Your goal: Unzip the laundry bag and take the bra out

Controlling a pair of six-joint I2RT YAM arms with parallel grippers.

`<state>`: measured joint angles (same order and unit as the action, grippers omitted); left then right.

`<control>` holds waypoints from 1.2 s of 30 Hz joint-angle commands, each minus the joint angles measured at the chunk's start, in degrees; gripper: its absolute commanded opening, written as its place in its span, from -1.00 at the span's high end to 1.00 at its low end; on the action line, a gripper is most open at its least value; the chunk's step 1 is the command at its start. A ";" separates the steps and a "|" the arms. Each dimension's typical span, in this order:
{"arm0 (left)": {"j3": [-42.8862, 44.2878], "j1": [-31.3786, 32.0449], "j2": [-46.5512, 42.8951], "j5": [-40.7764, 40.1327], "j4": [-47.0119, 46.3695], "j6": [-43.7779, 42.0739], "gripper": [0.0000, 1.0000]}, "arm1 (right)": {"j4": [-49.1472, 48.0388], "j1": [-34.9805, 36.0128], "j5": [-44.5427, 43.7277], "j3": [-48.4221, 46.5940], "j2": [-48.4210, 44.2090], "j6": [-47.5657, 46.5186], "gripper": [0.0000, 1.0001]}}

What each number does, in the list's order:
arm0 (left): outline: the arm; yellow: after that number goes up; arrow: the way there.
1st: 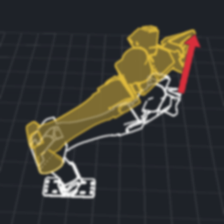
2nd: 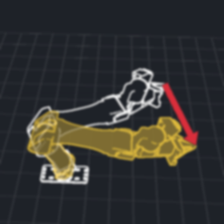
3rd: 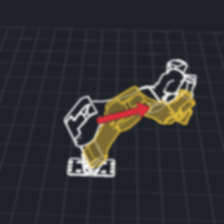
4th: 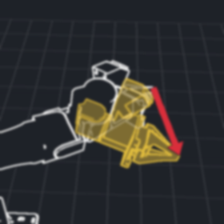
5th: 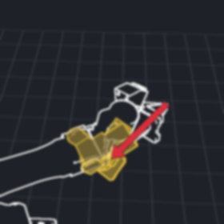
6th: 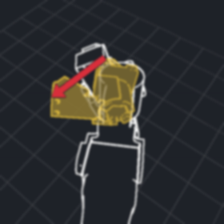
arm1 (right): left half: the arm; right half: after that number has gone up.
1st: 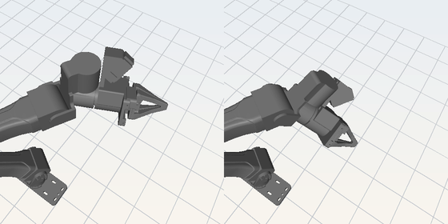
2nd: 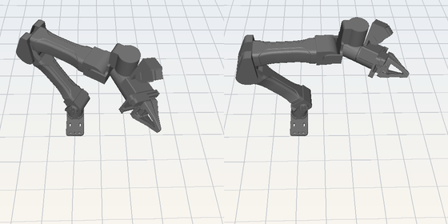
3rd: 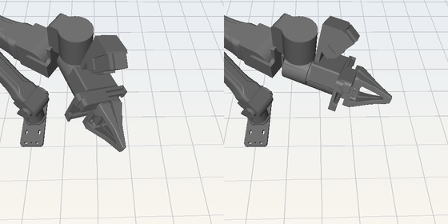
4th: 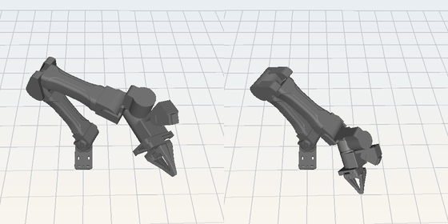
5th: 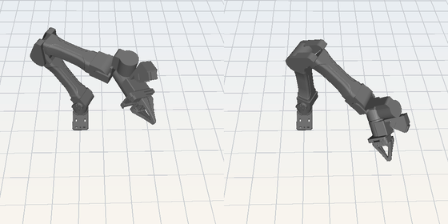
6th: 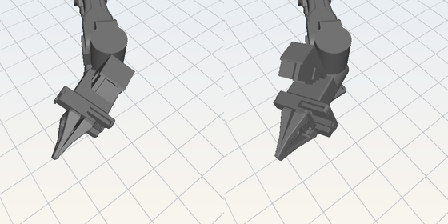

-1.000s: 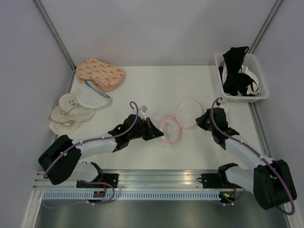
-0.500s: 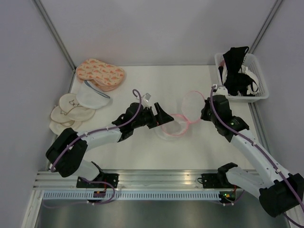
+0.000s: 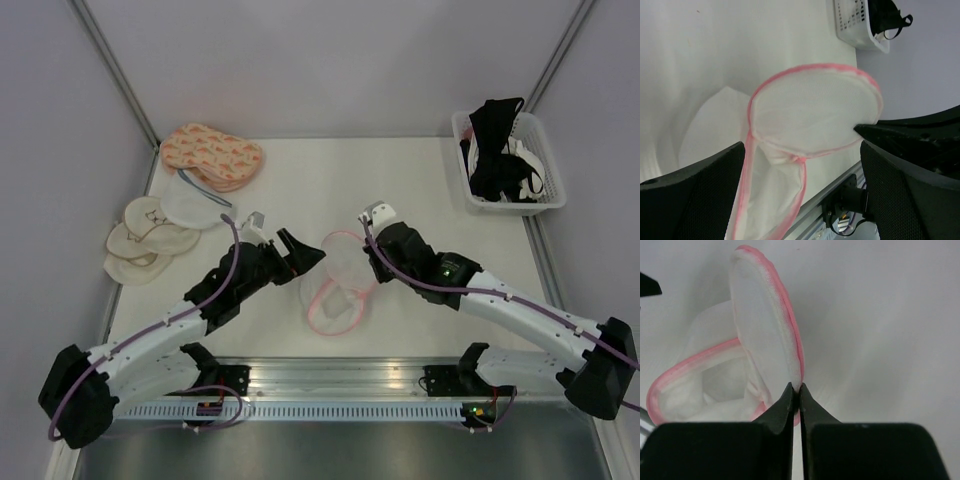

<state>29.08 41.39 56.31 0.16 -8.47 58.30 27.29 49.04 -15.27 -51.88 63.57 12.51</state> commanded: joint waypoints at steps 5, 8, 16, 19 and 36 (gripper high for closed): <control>-3.42 -0.34 -13.77 -9.30 12.14 2.25 -0.99 | -3.47 10.45 0.98 -0.07 4.19 -4.16 0.55; -3.59 -0.43 -16.32 -10.53 14.35 2.43 -0.99 | -4.43 17.92 -9.90 -0.24 4.02 -4.16 0.99; -3.77 -0.52 -19.92 -12.20 17.78 3.13 -0.99 | -3.13 28.48 -12.79 -0.59 5.86 -5.31 0.99; -3.42 -0.52 -21.86 -13.08 19.36 2.96 -0.99 | -3.38 30.15 -4.03 0.37 6.39 -3.20 0.85; -2.27 -0.52 -23.36 -6.85 18.06 -1.43 -0.99 | 11.19 31.82 -29.70 -12.18 -1.69 11.65 -0.96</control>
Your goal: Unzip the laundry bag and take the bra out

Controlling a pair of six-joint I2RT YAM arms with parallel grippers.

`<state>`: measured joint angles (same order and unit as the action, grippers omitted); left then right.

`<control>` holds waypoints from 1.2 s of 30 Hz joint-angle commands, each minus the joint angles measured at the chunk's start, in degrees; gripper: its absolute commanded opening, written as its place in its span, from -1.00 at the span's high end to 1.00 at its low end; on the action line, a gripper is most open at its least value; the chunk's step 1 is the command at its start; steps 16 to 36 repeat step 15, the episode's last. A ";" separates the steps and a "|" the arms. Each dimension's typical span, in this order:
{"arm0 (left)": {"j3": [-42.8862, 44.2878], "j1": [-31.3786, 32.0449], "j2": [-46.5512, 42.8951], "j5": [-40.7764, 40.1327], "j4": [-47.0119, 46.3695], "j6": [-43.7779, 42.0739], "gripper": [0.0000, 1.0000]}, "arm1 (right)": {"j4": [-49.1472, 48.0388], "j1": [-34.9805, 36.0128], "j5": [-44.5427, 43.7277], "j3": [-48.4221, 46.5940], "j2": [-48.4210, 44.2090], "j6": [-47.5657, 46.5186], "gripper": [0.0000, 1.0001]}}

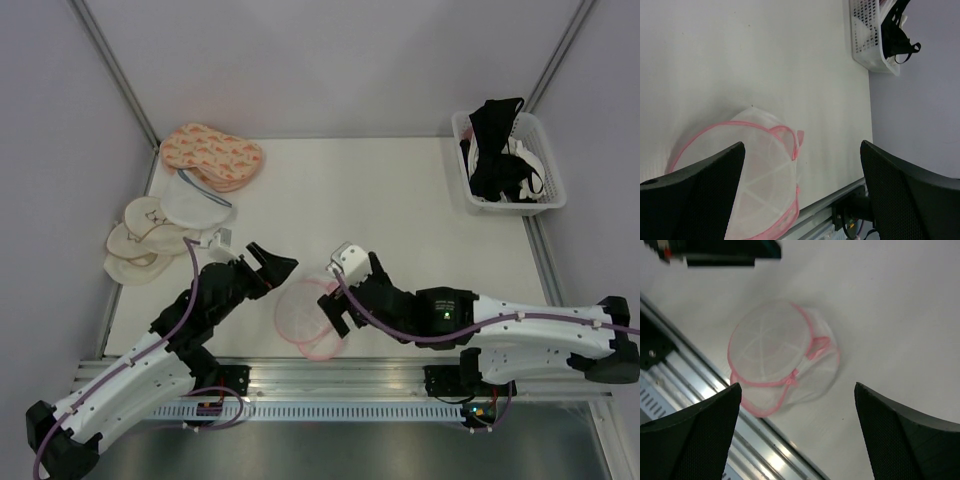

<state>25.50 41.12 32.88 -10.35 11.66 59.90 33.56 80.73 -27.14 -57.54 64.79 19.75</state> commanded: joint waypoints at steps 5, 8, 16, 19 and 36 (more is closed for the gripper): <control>1.31 -0.25 4.02 13.76 -6.82 -9.95 -0.99 | 8.45 0.04 -33.32 -12.58 -6.78 8.81 -0.96; 1.75 -0.25 7.53 18.43 -5.16 -13.39 -0.99 | 8.45 0.13 -35.79 -15.23 -9.07 7.94 -0.96; -0.18 -0.08 14.65 24.93 -4.10 -19.11 -0.99 | 8.53 0.04 -34.48 -16.29 -13.03 8.19 -0.96; -0.18 -0.08 14.65 24.93 -4.10 -19.11 -0.99 | 8.53 0.04 -34.48 -16.29 -13.03 8.19 -0.96; -0.18 -0.08 14.65 24.93 -4.10 -19.11 -0.99 | 8.53 0.04 -34.48 -16.29 -13.03 8.19 -0.96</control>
